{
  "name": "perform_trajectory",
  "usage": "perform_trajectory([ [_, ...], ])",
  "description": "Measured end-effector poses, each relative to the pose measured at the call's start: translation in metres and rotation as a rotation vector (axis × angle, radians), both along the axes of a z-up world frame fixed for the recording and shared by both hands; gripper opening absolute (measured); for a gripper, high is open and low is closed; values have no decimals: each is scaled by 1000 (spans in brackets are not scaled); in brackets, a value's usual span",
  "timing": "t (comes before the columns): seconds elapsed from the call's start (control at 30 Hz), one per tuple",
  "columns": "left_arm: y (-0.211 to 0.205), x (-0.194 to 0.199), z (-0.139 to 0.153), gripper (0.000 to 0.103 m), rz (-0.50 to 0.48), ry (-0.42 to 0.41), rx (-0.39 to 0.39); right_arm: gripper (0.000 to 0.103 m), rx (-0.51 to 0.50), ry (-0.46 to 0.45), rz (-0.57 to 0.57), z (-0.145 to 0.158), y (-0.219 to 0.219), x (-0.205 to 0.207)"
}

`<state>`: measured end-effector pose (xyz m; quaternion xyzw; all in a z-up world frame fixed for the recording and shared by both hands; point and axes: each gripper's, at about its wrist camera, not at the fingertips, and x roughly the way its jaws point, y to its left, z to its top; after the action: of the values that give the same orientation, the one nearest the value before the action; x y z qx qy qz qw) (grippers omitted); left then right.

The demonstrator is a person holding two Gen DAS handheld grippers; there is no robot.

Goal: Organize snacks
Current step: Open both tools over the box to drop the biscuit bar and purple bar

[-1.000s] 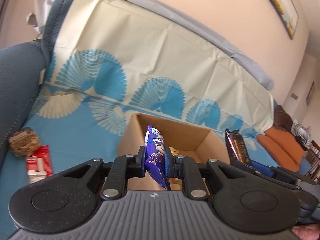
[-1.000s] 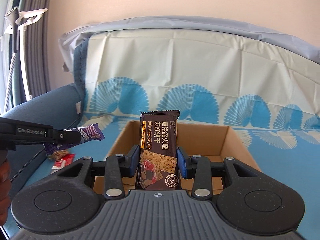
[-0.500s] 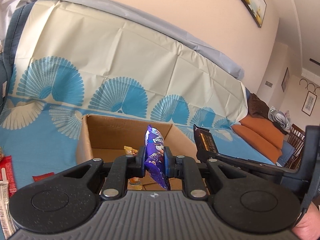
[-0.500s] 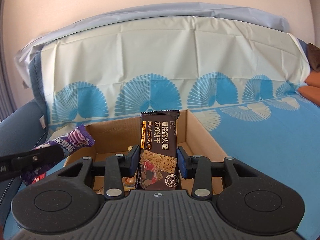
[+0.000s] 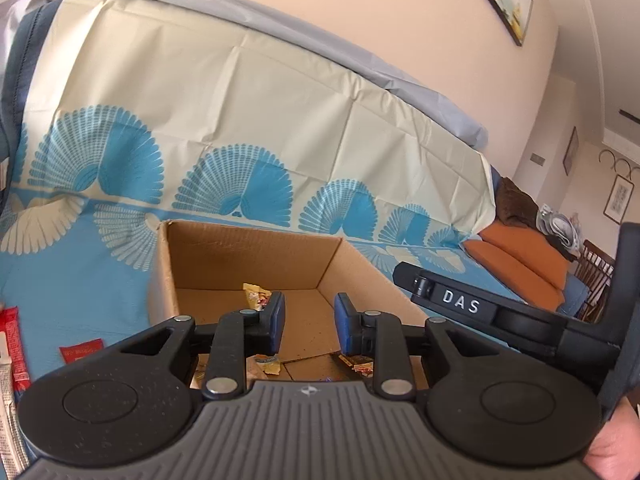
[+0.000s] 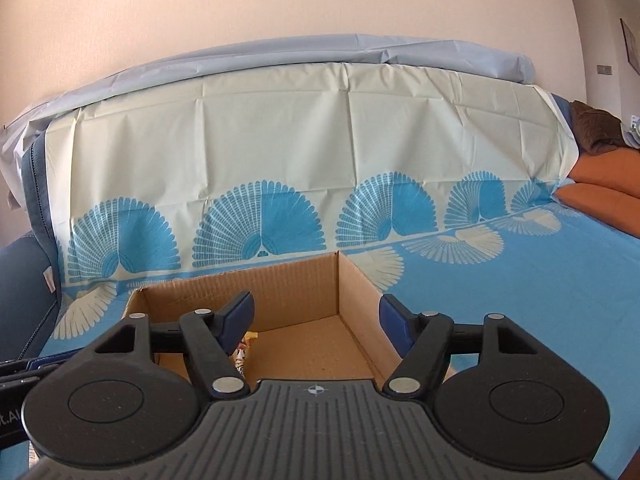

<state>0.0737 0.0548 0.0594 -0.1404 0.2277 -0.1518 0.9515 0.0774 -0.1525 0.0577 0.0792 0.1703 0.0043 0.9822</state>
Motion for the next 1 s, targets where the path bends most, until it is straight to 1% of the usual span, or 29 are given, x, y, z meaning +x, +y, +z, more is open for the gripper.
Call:
perform_trajectory([
  [0.07, 6, 0, 1, 30, 15, 10, -5, 72, 4, -2, 7, 1, 4, -2],
  [0.17, 12, -3, 1, 30, 36, 22, 15, 73, 2, 1, 23, 0, 13, -3],
  [0.37, 28, -15, 3, 30, 99, 41, 52, 74, 16, 44, 77, -3, 33, -7],
  [0.57, 52, -39, 12, 30, 205, 44, 60, 76, 28, 73, 150, -3, 58, -20],
  [0.63, 64, -50, 18, 30, 242, 38, 49, 76, 38, 71, 173, -2, 64, -24],
  [0.77, 93, -68, 34, 30, 307, 22, 50, 76, 70, 68, 233, 1, 77, -30],
  [0.87, 126, -75, 37, 30, 372, 70, 23, 76, 87, 58, 284, 4, 87, -35],
  [0.93, 148, -76, 33, 30, 420, 134, -2, 76, 94, 50, 317, 5, 94, -39],
  [1.0, 165, -76, 20, 30, 451, 200, -4, 76, 104, 45, 357, 6, 101, -40],
])
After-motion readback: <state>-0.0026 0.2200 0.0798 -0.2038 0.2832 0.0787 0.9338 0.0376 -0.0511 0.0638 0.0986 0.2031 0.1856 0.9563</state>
